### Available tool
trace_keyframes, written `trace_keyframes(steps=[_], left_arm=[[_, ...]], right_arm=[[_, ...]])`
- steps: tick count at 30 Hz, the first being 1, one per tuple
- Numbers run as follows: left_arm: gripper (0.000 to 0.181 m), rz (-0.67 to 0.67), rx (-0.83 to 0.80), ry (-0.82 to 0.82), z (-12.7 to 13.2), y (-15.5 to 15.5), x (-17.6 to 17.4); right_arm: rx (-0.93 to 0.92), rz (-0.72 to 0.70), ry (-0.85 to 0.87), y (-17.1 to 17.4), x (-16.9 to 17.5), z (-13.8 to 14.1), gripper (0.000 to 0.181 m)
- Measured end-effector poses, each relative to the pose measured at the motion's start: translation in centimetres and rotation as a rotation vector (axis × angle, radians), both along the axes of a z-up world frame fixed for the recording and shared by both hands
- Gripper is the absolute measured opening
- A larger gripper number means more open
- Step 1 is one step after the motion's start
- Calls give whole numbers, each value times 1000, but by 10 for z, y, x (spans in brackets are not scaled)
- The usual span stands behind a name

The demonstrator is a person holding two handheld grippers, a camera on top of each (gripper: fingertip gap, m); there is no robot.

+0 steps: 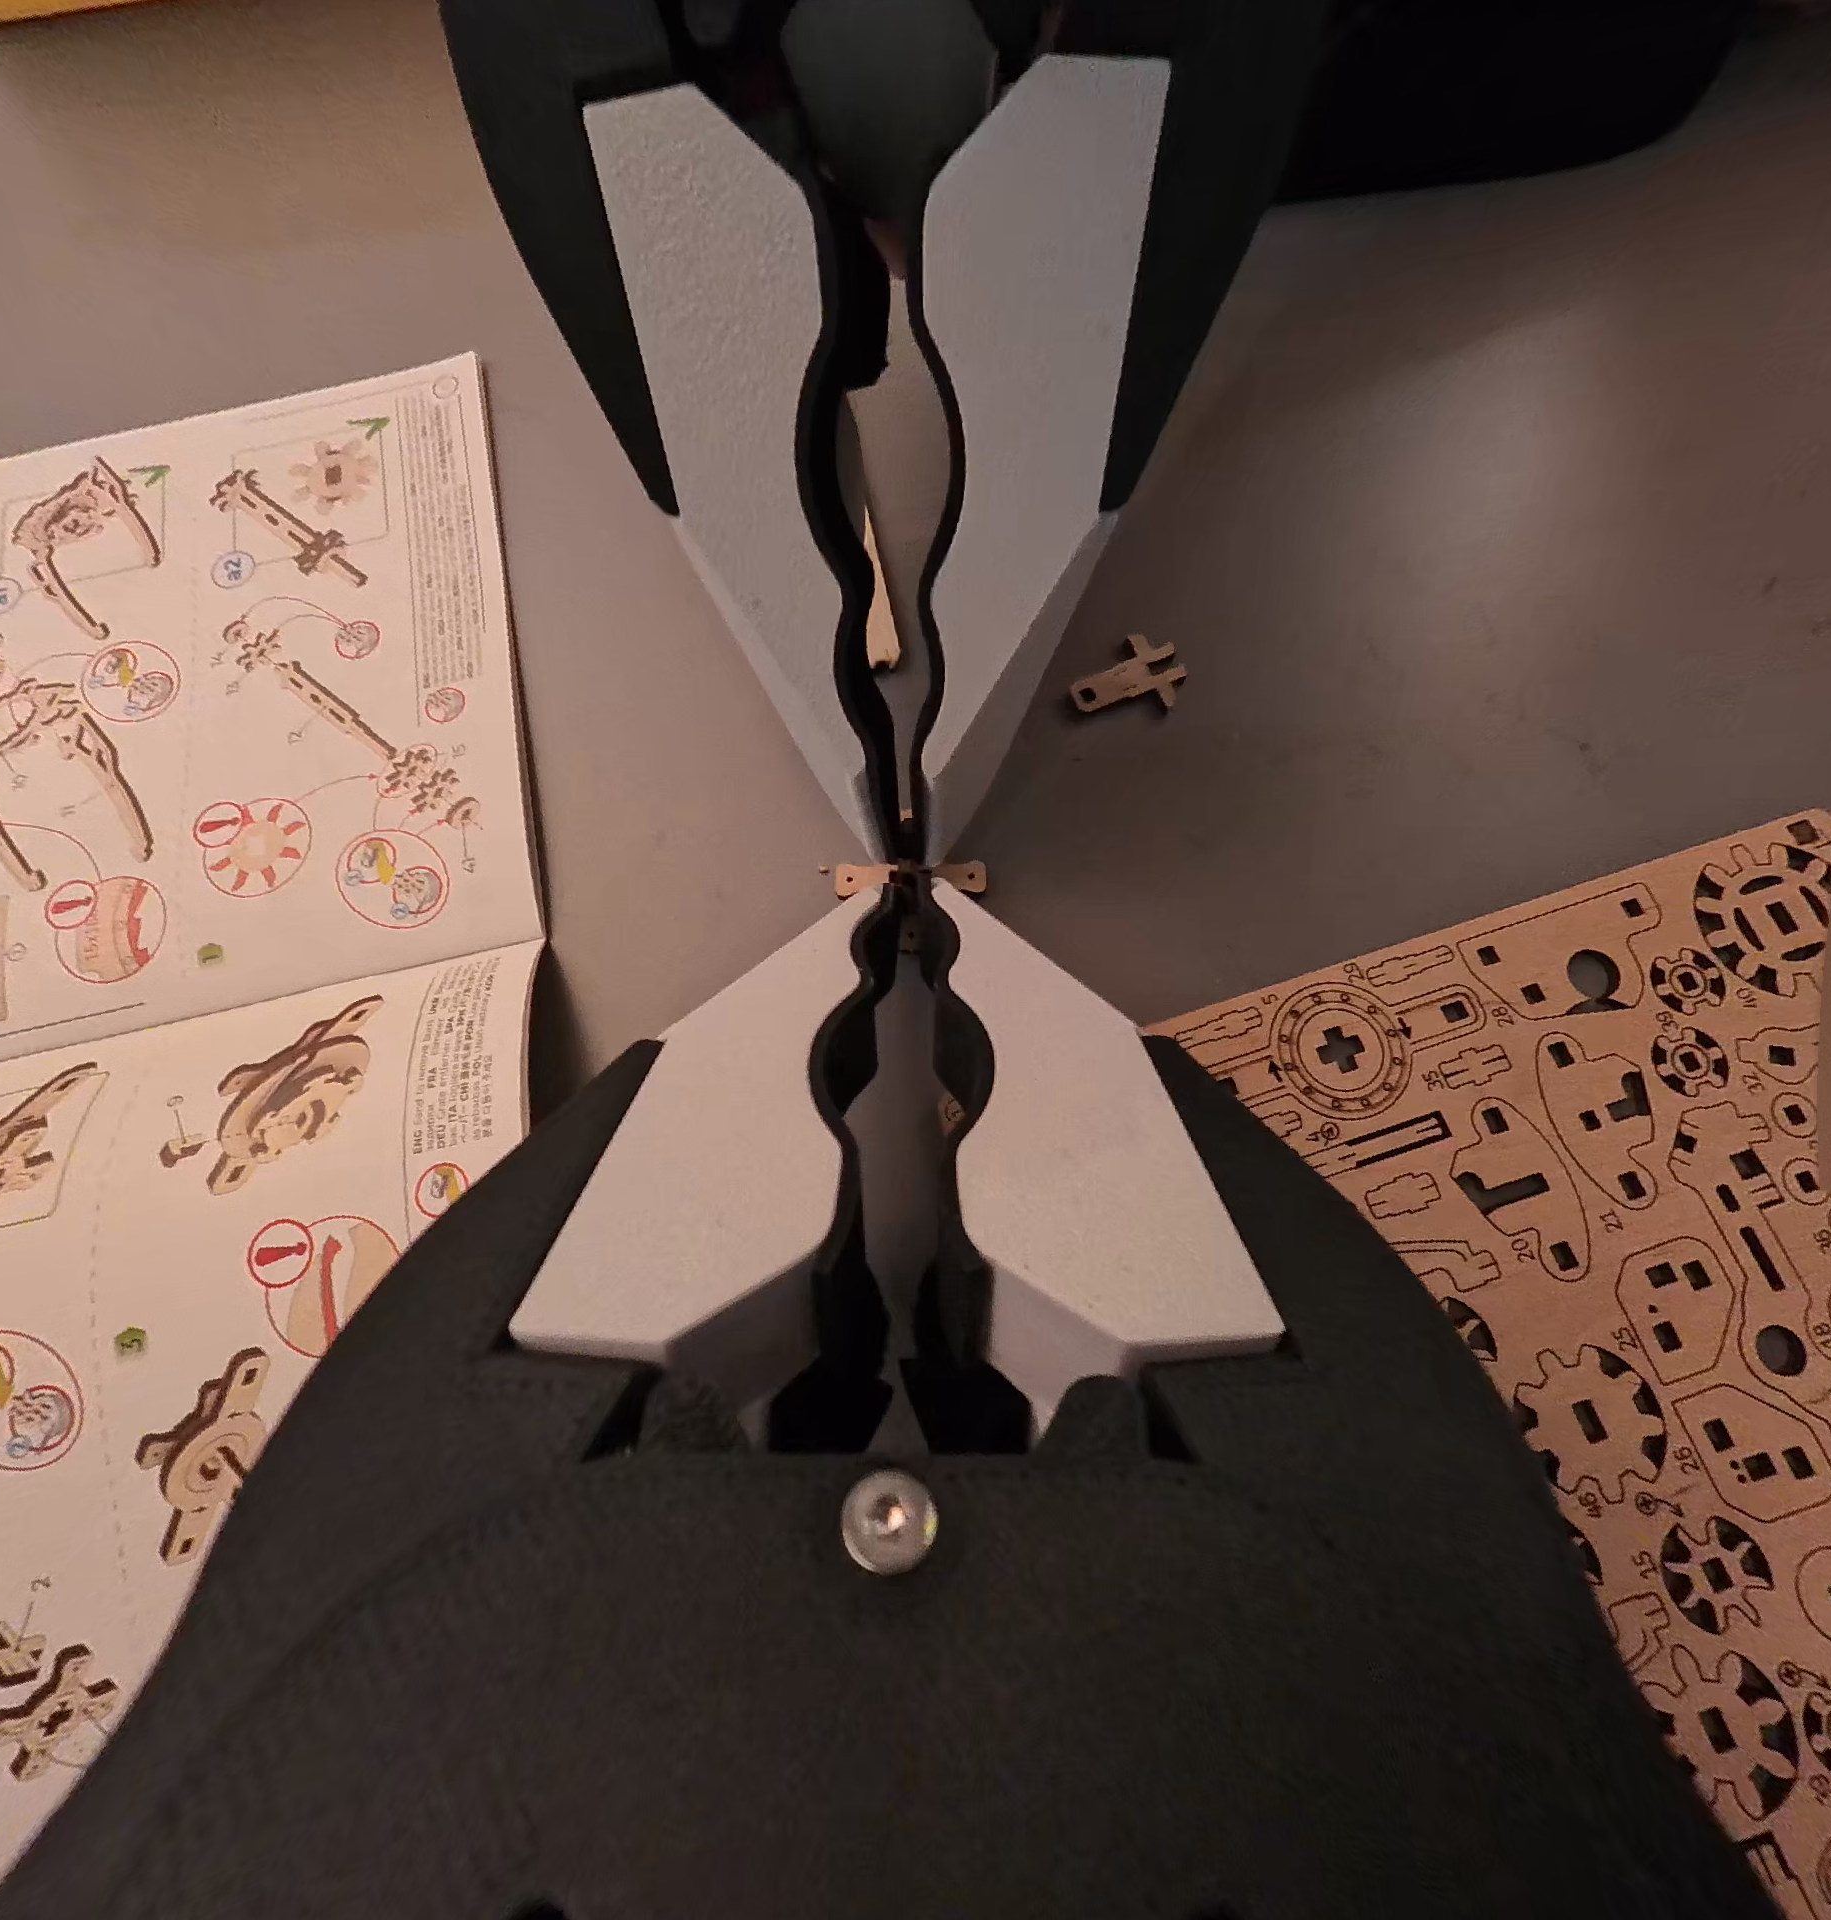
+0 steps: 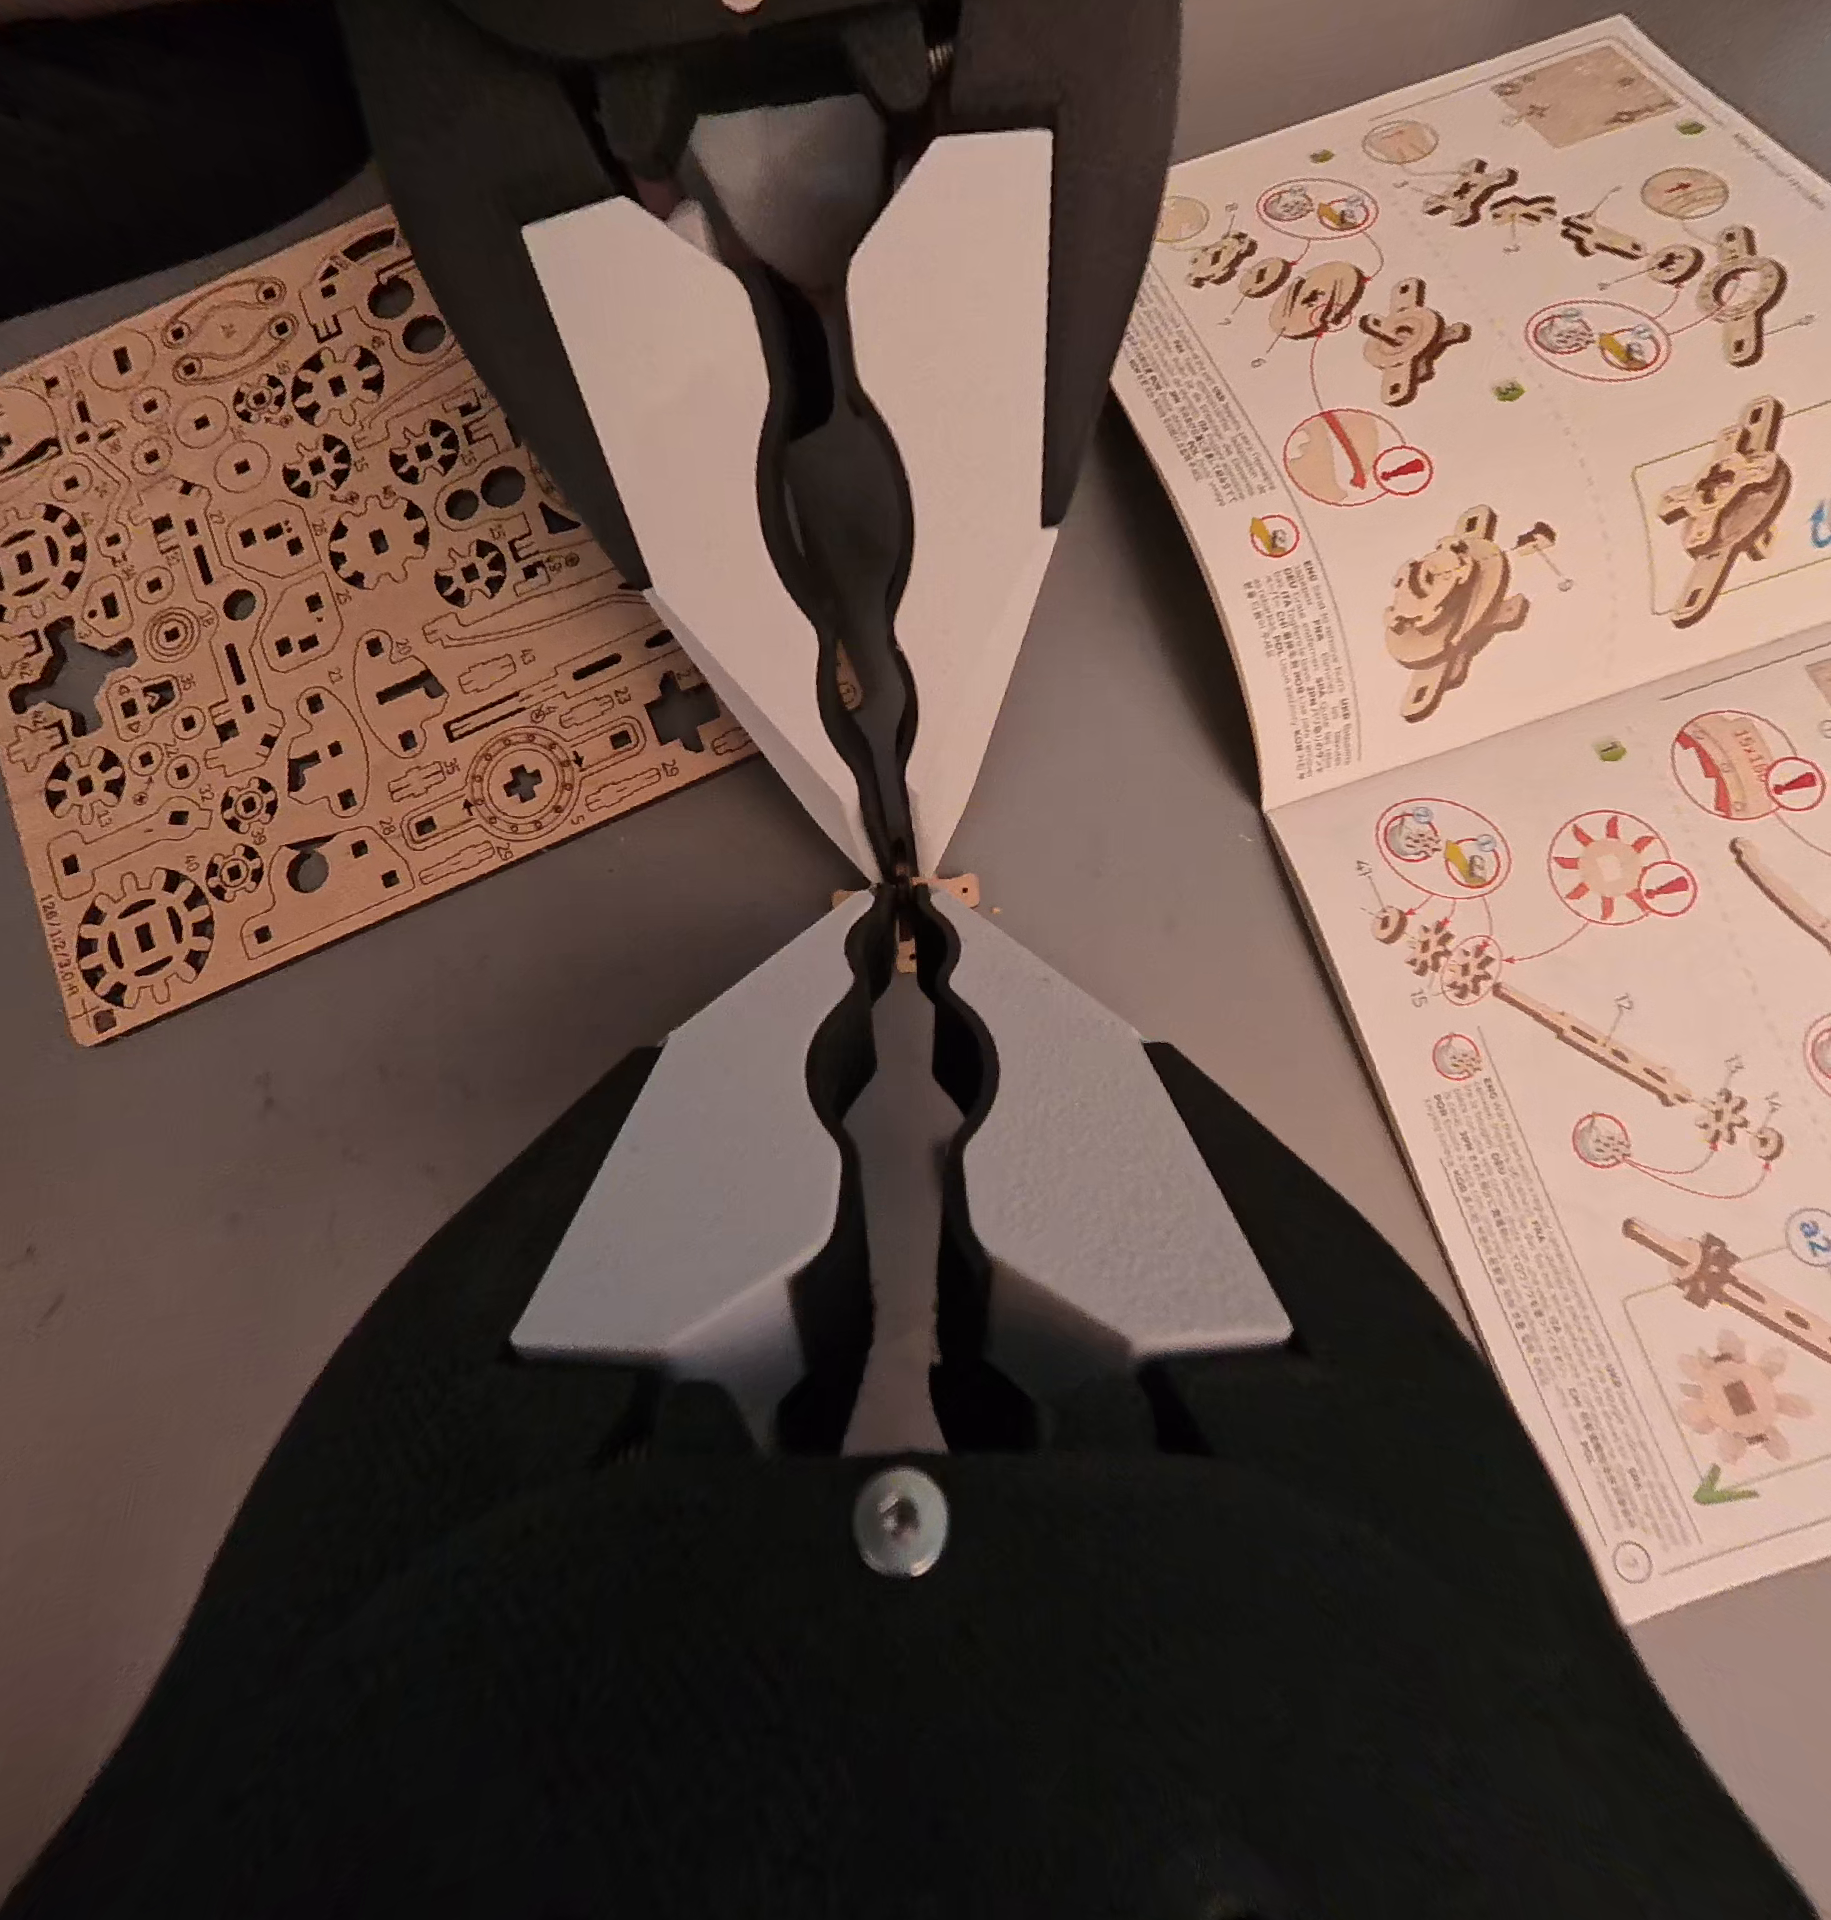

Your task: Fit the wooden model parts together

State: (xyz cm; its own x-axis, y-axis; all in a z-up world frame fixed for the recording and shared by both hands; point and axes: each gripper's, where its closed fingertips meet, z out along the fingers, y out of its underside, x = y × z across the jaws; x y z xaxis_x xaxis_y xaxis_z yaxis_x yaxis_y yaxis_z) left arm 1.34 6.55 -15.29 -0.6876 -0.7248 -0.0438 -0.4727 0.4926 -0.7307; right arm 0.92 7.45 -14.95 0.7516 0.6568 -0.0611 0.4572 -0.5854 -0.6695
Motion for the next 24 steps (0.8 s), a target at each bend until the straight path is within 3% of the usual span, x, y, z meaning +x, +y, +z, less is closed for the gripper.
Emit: trace_keyframes(steps=[9, 11, 24], left_arm=[[1, 6, 7, 0, -1, 2, 0], [9, 3, 3, -4, 0, 1, 0], [1, 9, 18, -25, 3, 1, 2]], right_arm=[[5, 3, -22, 0, 2, -2, 1], [16, 3, -46, 1, 3, -2, 1], [-3, 4, -54, 0, 3, -3, 2]])
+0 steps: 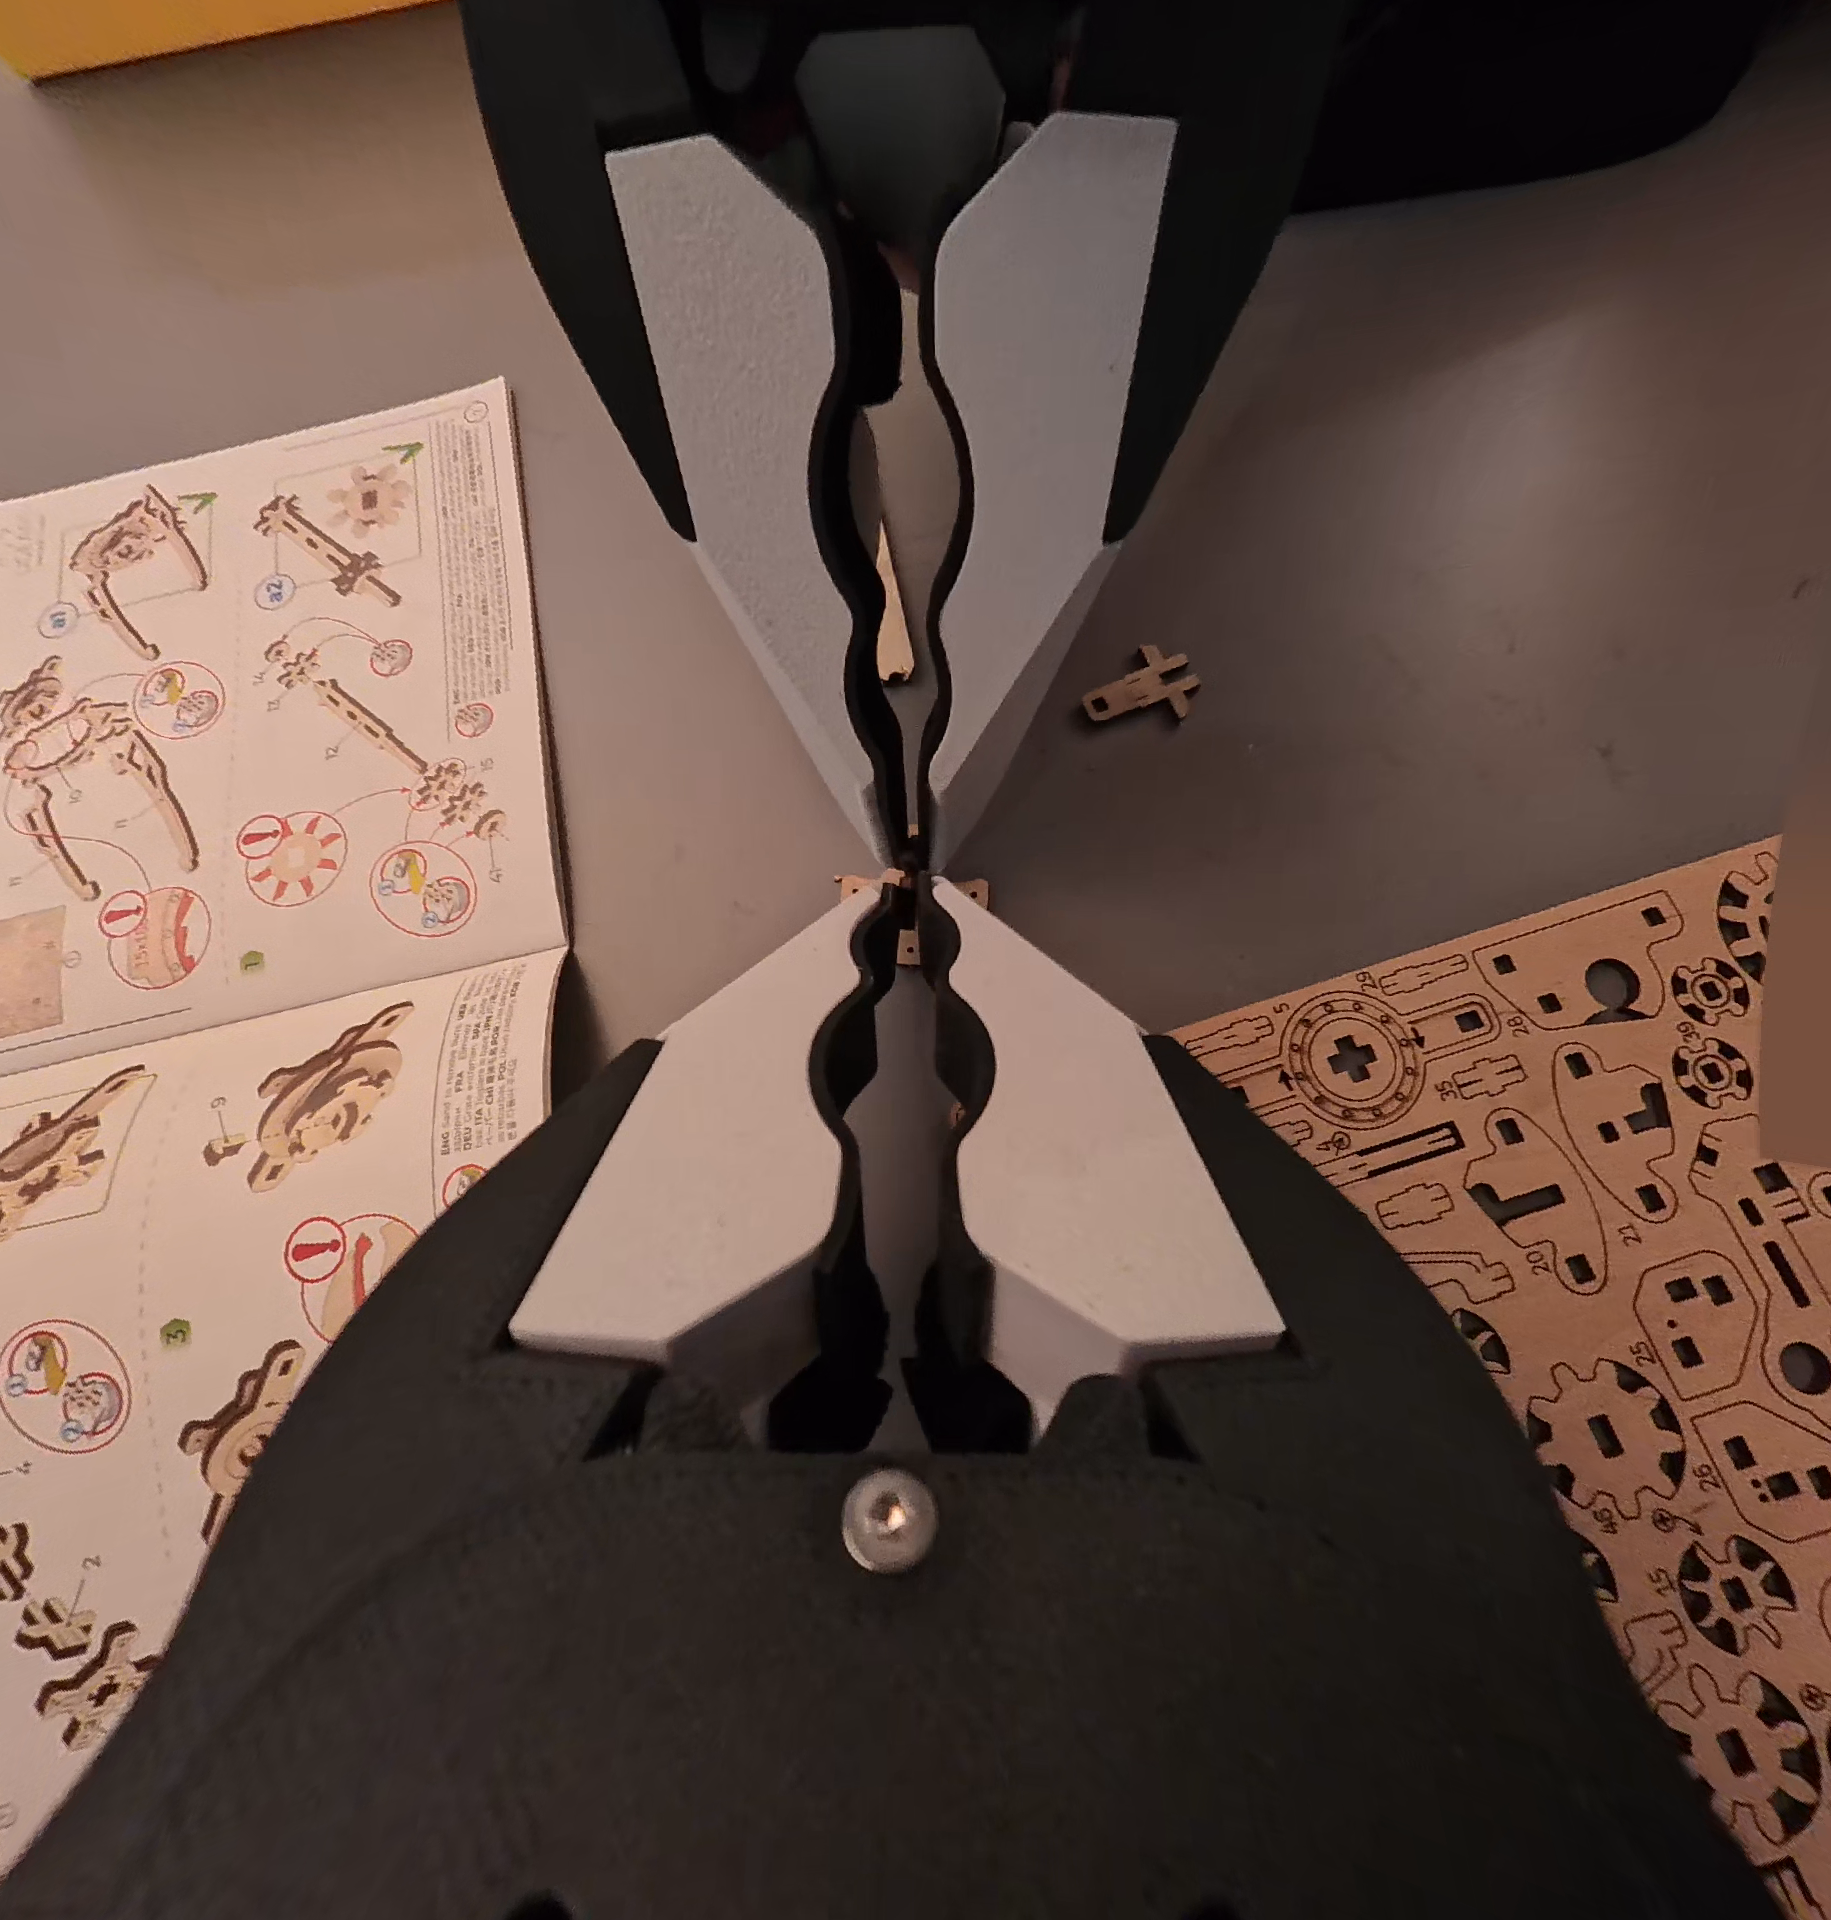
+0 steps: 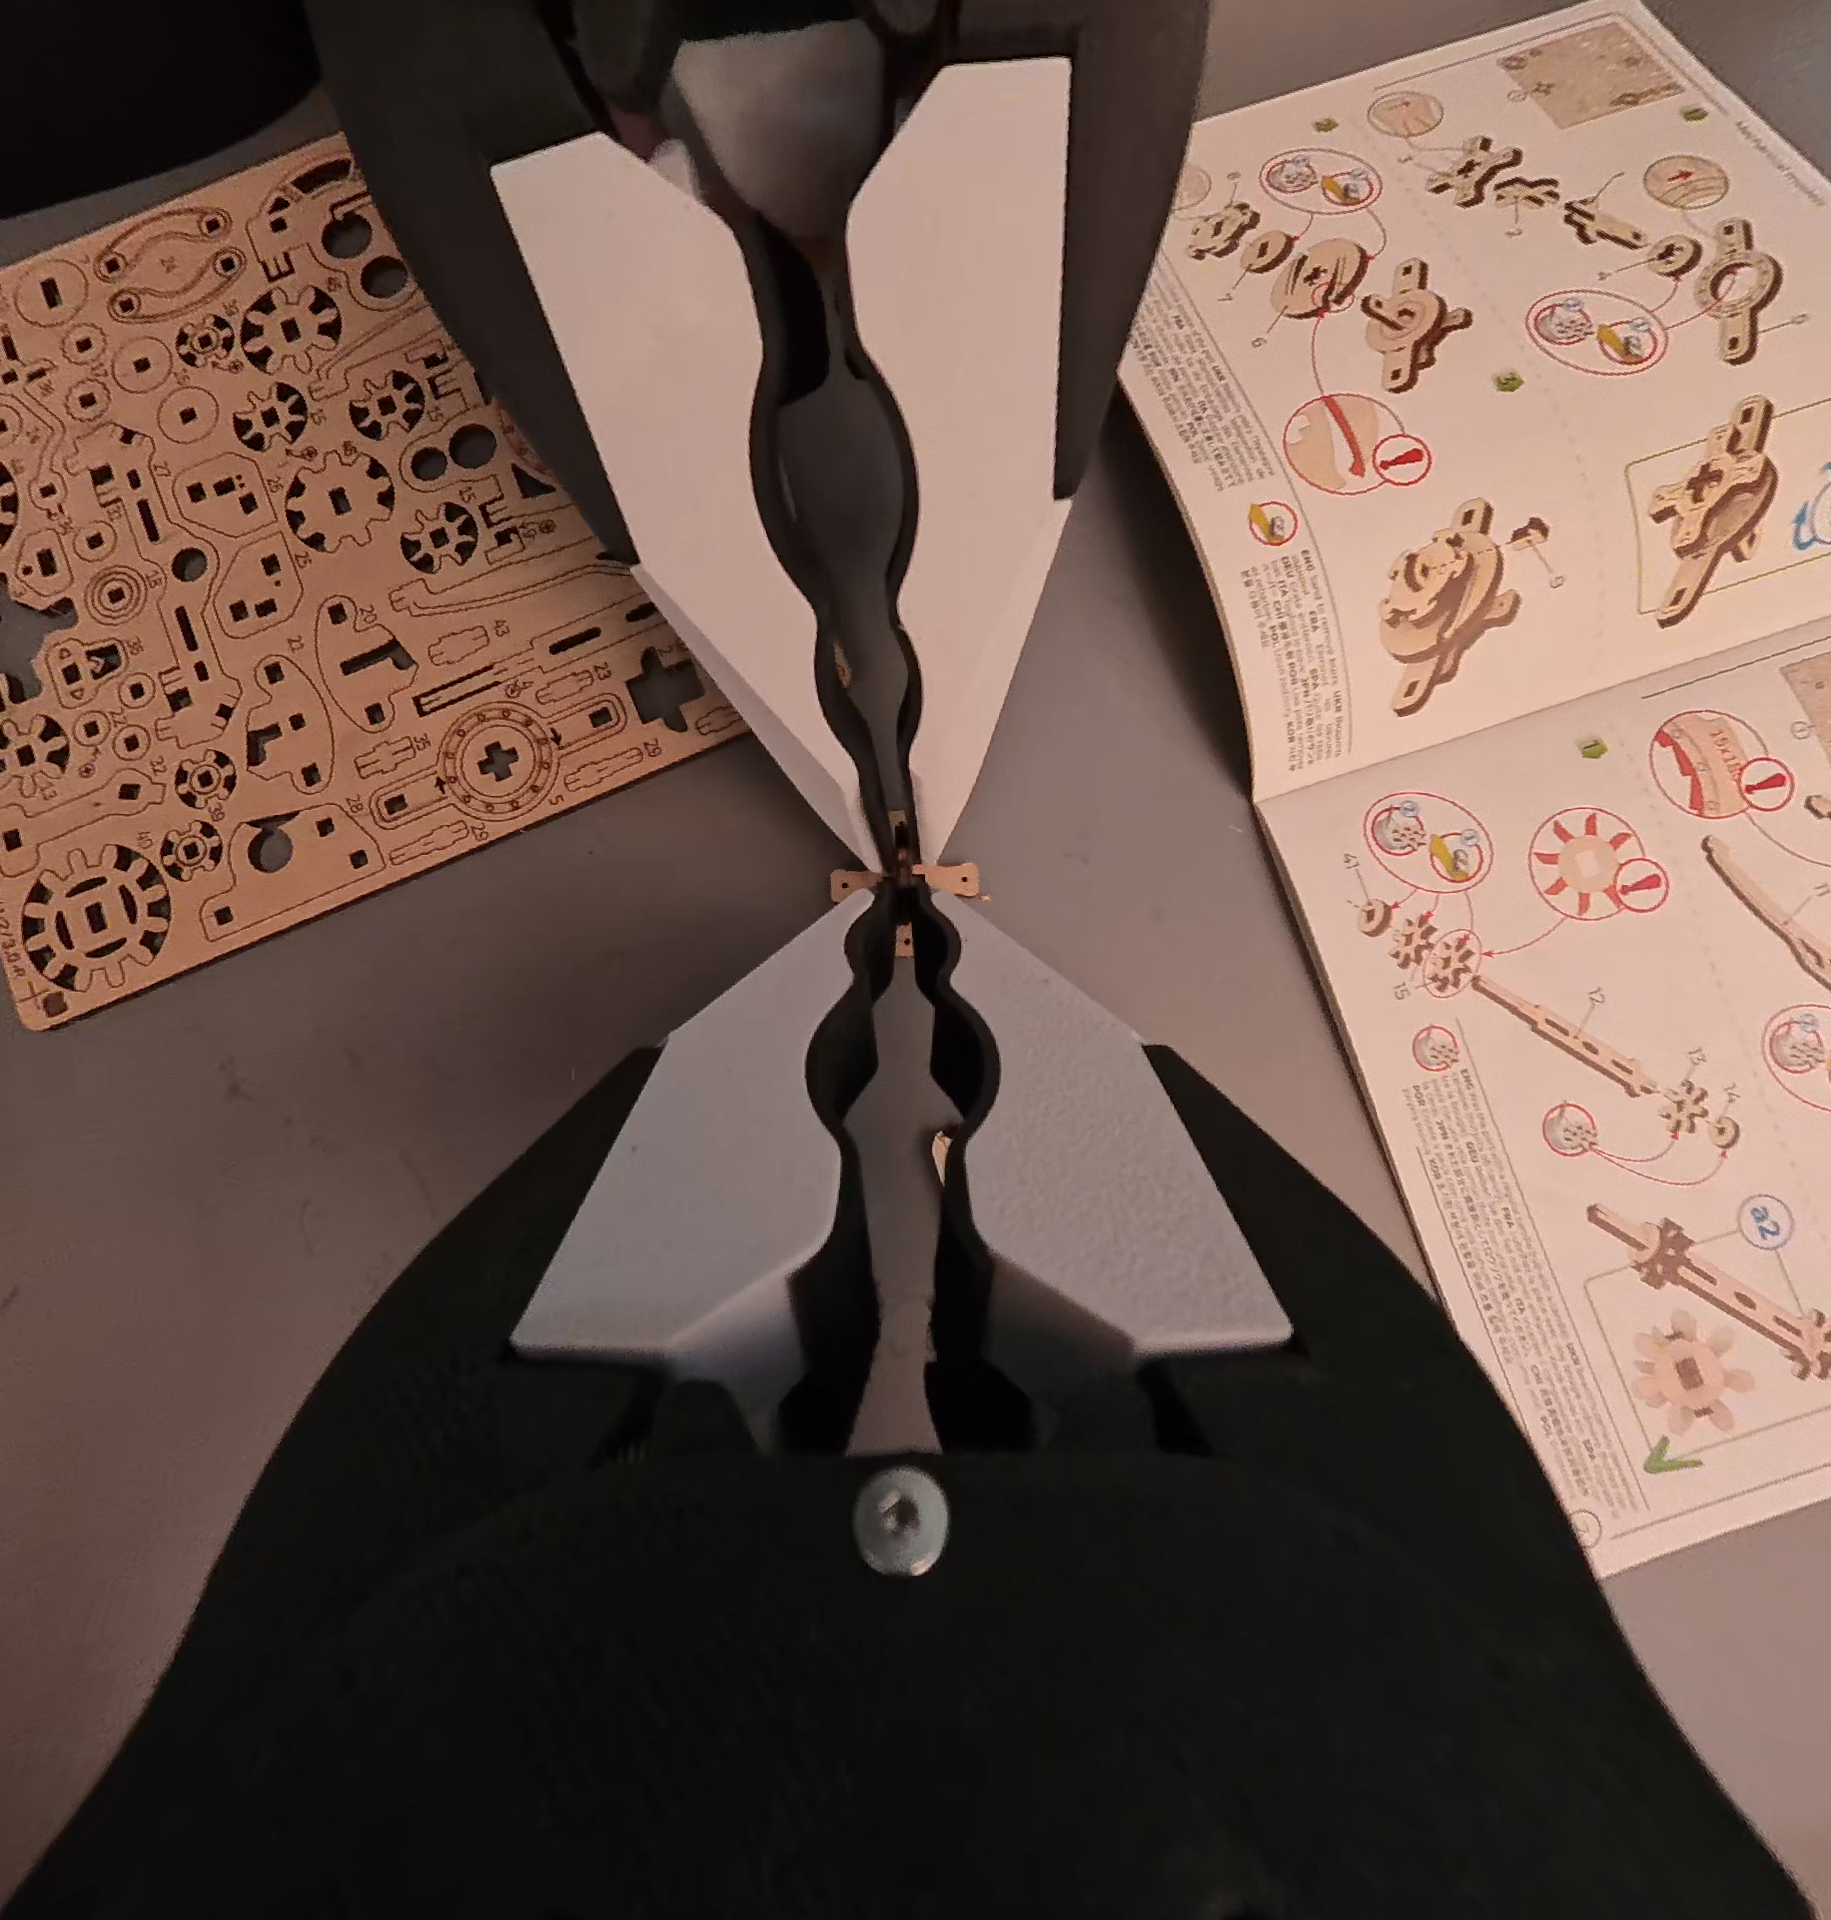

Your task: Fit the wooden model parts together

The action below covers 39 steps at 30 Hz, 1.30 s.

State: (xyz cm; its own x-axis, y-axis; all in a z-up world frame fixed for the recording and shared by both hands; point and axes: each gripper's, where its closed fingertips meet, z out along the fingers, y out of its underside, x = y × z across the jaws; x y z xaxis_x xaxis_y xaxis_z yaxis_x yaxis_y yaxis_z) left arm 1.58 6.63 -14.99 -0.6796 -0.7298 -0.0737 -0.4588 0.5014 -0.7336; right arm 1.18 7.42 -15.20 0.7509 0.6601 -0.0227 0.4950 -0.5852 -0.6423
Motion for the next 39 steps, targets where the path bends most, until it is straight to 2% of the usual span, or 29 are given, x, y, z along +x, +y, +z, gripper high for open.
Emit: trace_keyframes(steps=[7, 14, 20, 26, 39], left_arm=[[1, 3, -8, 17, 0, 0, 0], [1, 0, 26, 9, -1, 1, 1], [1, 4, 21, 11, -1, 1, 1], [1, 4, 4, 5, -1, 2, 1], [1, 7, 4, -15, -2, 2, 1]], right_arm=[[-8, -14, 9, 0, 0, 0, 1], [22, 3, -93, 1, 2, 0, 1], [-50, -29, -74, 1, 2, -1, 1], [-102, 26, -127, 0, 2, -2, 1], [-193, 36, -165, 0, 1, -3, 1]])
